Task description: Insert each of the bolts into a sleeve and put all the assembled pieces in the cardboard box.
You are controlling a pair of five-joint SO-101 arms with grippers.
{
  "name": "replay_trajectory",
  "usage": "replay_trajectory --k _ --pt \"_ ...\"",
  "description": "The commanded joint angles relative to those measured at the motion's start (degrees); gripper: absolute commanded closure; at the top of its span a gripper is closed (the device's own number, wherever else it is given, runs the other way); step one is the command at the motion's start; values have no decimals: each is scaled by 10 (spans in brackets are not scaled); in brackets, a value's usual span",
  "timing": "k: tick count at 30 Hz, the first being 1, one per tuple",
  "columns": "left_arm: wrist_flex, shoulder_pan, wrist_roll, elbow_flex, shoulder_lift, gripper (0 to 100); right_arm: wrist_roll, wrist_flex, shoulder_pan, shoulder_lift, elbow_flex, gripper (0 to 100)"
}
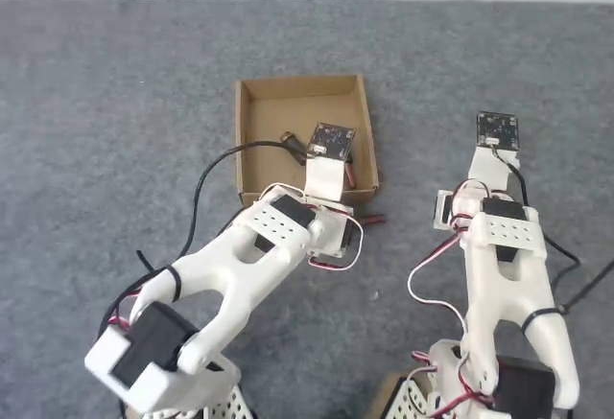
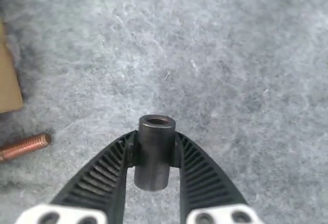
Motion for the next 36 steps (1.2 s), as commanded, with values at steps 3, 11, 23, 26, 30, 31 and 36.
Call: replay_trajectory --k 3,11,23,26,30,31,36 --pt "3 -25 7 -29 -4 876 12 -10 -4 -29 -12 992" --pt "4 -30 7 -34 -3 880 12 -10 -4 -29 -12 992" --pt "85 -33 40 -131 97 882 13 -10 -4 -29 -11 992" --pt "105 -29 39 -148 116 901 13 -10 -4 -29 -11 992" --pt "109 -28 36 -155 123 992 13 -10 -4 -29 -11 992" --pt "110 -25 36 -154 123 987 13 -10 -4 -29 -11 992" --pt "130 -8 -25 -155 122 988 13 -10 -4 -29 -11 992"
